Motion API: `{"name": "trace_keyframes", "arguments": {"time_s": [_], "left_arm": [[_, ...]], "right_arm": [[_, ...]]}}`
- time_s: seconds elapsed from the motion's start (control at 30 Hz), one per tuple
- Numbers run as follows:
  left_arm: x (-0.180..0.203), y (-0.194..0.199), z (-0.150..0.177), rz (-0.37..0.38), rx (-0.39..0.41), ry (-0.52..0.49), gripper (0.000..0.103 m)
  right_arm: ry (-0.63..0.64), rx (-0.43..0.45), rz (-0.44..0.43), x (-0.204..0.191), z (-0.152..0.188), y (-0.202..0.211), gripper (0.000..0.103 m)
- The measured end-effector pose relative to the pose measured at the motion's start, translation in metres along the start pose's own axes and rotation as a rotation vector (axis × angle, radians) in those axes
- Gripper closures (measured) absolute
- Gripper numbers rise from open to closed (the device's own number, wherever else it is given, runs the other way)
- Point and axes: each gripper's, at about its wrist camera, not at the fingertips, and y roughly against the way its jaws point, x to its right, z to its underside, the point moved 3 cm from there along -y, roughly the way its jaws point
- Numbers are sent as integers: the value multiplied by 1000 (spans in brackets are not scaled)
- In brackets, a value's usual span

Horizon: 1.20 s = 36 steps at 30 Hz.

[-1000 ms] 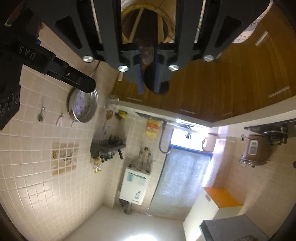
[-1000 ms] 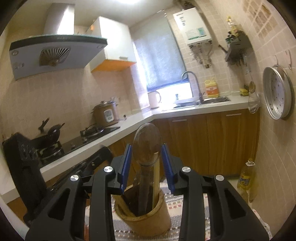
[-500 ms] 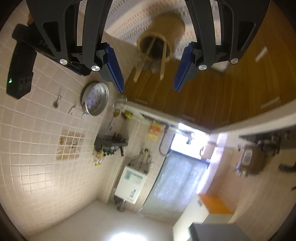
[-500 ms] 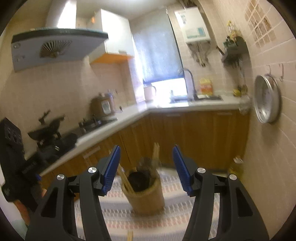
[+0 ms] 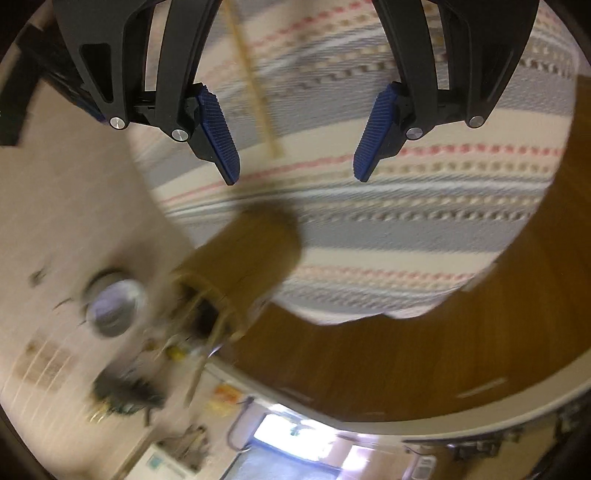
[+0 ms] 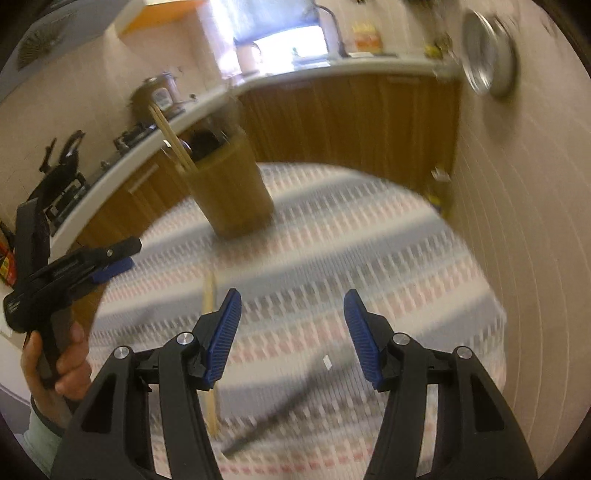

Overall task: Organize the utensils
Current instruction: 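Move both open tools down to the chopstick and clear spoon on the rug, then close the left tool on the wooden chopstick while the right tool grasps the clear spoon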

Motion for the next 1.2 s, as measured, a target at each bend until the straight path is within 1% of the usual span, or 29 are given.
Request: {"name": "trace_keyframes", "arguments": {"time_s": [0.03, 0.1, 0.17, 0.2, 0.23, 0.27, 0.3, 0.37, 0.4, 0.47, 0.5, 0.53, 0.6, 0.67, 0.7, 0.77, 0.8, 0.87, 0.93, 1.1, 1.2], "left_arm": [[2, -10, 6, 9, -33, -17, 41], [9, -29, 17, 10, -111, -43, 41], [20, -42, 25, 27, -166, -74, 41], [29, -49, 29, 27, -189, -106, 42], [35, -53, 31, 10, -191, -129, 47], [39, -56, 33, -11, -189, -149, 47], [48, -60, 35, -50, -186, -196, 47], [57, -67, 38, -77, -187, -240, 49], [60, -69, 40, -109, -179, -261, 49], [67, -72, 41, -146, -174, -295, 49], [70, -74, 43, -174, -170, -328, 50], [71, -76, 44, -188, -168, -345, 54], [75, -78, 46, -213, -159, -377, 56], [78, -79, 51, -250, -138, -421, 64], [81, -81, 53, -260, -124, -440, 67], [83, -80, 53, -267, -107, -466, 77], [83, -79, 54, -258, -107, -481, 81], [81, -76, 50, -230, -116, -488, 86], [78, -76, 46, -178, -135, -488, 90], [55, -65, 36, 41, -218, -467, 92], [46, -61, 33, 63, -234, -472, 92]], "right_arm": [[-31, -21, -9, 8, 11, -4, 50], [-82, -68, -31, 20, 25, -14, 54], [-143, -130, -88, 29, 40, -25, 65], [-158, -142, -103, 31, 42, -28, 65], [-172, -154, -106, 33, 45, -31, 65], [-177, -165, -91, 34, 47, -35, 65], [-178, -171, -82, 34, 47, -38, 65], [-175, -187, -79, 28, 43, -42, 65], [-175, -188, -72, 27, 42, -45, 65], [-167, -189, -58, 25, 38, -47, 65], [-163, -189, -52, 23, 36, -49, 65], [-163, -191, -53, 22, 34, -51, 65], [-147, -191, -41, 17, 31, -56, 65], [-136, -195, -34, 12, 25, -62, 65], [-131, -196, -32, 11, 23, -64, 65], [-119, -203, -31, 8, 19, -69, 65], [-115, -205, -31, 8, 18, -72, 65], [-104, -209, -28, 6, 15, -76, 65], [-93, -214, -27, 5, 13, -77, 65], [-102, -221, -48, 8, 10, -79, 65], [-122, -224, -73, 11, 7, -82, 65]]}}
